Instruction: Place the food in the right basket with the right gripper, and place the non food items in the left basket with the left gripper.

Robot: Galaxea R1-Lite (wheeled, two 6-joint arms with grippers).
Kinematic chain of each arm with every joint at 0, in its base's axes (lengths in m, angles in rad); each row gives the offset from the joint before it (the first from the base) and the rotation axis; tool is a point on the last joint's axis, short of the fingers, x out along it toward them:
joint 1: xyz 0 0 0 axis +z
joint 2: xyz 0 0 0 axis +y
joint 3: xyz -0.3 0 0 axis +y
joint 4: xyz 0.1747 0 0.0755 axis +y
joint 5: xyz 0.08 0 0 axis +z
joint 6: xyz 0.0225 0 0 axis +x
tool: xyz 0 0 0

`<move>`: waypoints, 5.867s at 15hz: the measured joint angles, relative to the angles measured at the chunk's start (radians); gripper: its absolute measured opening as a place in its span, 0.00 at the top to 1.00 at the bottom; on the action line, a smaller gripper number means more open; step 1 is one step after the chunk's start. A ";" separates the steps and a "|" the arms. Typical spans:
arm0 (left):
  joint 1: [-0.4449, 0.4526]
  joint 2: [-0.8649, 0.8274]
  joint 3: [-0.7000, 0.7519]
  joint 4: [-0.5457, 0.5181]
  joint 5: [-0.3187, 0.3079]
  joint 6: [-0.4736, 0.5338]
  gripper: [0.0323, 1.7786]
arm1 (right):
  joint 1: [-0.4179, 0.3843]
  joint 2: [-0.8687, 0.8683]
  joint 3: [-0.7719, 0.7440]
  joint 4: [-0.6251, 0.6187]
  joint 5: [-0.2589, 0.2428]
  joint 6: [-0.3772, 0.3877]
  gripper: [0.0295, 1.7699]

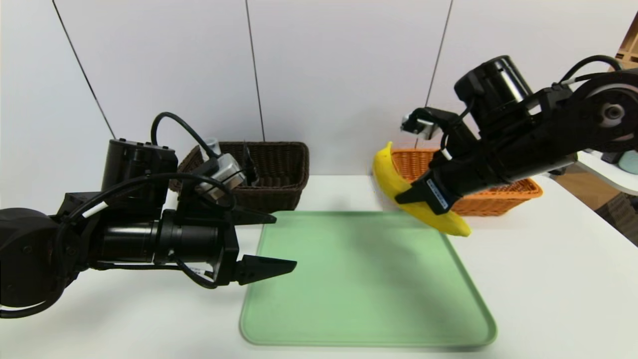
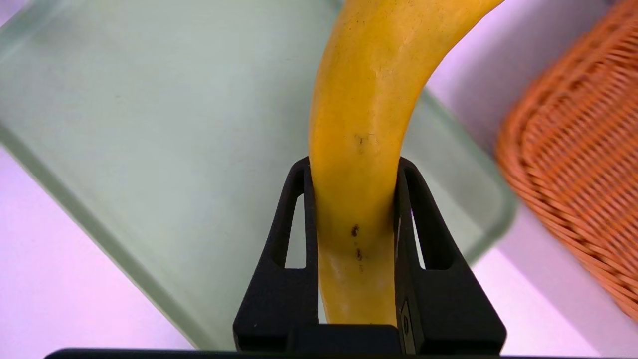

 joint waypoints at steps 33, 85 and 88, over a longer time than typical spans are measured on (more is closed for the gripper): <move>0.016 0.045 0.029 -0.079 0.001 -0.010 0.05 | -0.385 0.284 -0.324 0.005 -0.078 -0.897 0.78; 0.072 -0.340 0.147 -0.066 0.321 -0.206 0.05 | -0.420 -0.489 0.469 -0.328 -0.299 0.311 0.04; 0.074 -0.440 0.196 -0.022 0.407 -0.202 0.05 | -0.467 -0.574 0.545 -0.330 -0.299 0.333 0.04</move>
